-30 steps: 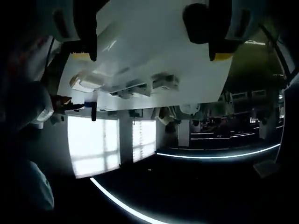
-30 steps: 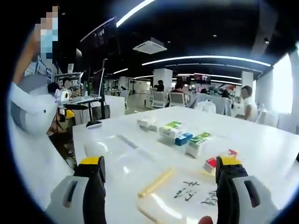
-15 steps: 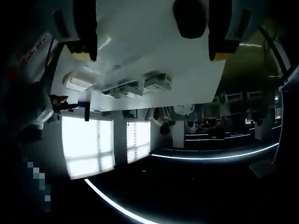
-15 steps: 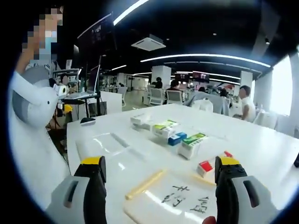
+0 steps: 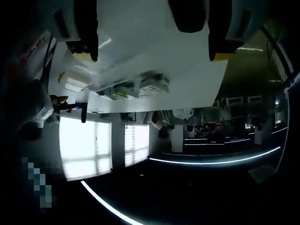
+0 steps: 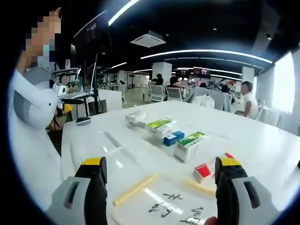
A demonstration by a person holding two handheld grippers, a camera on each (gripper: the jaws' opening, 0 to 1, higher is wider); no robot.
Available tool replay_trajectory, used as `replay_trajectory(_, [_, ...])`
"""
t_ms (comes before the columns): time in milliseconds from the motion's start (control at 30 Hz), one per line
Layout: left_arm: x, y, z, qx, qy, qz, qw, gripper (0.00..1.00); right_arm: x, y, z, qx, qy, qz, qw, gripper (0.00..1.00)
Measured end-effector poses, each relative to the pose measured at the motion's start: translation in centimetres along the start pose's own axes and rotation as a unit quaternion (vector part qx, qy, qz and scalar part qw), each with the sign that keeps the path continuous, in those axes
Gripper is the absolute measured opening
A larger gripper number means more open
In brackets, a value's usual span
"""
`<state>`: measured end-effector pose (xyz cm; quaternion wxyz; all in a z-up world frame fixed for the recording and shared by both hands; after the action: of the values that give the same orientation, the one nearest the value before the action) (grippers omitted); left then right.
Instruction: Arrange the small medicine boxes into an aligned row inside the storage area until every box is upright, visible, and separated from the surrounding clutter.
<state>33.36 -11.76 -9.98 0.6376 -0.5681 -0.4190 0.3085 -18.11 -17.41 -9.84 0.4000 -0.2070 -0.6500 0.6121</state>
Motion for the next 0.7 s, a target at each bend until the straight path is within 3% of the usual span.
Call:
replay_trajectory(200, [-0.9, -0.5, -0.3, -0.001, 0.004, 0.003, 1.0, 0.98, 0.0, -0.1, 0.5, 0.004, 0.004, 0.001, 1.0, 0.94])
replay_trajectory(433, [-1.2, 0.0, -1.0, -0.002, 0.004, -0.01, 0.9999, 0.98, -0.1, 0.3, 1.2, 0.001, 0.023, 0.002, 0.9997, 0.94])
replay_trajectory(700, [-1.8, -0.1, -1.4, 0.003, 0.004, 0.0, 1.0, 0.97, -0.1, 0.1, 1.5, 0.008, 0.027, 0.0, 0.9996, 0.93])
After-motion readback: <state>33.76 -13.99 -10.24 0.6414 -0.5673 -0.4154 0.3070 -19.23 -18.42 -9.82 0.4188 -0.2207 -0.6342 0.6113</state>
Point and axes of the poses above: the point that each gripper's makers call its tool centre point, and the gripper's own axes: x roughly backward along the fingers, z roughly to its right, y roughly out of its underside, the point moved 5 cm from there along x, roughly backward along the fingers, and after that the axes turned 2 degrees about z, right-handed, at the moved point
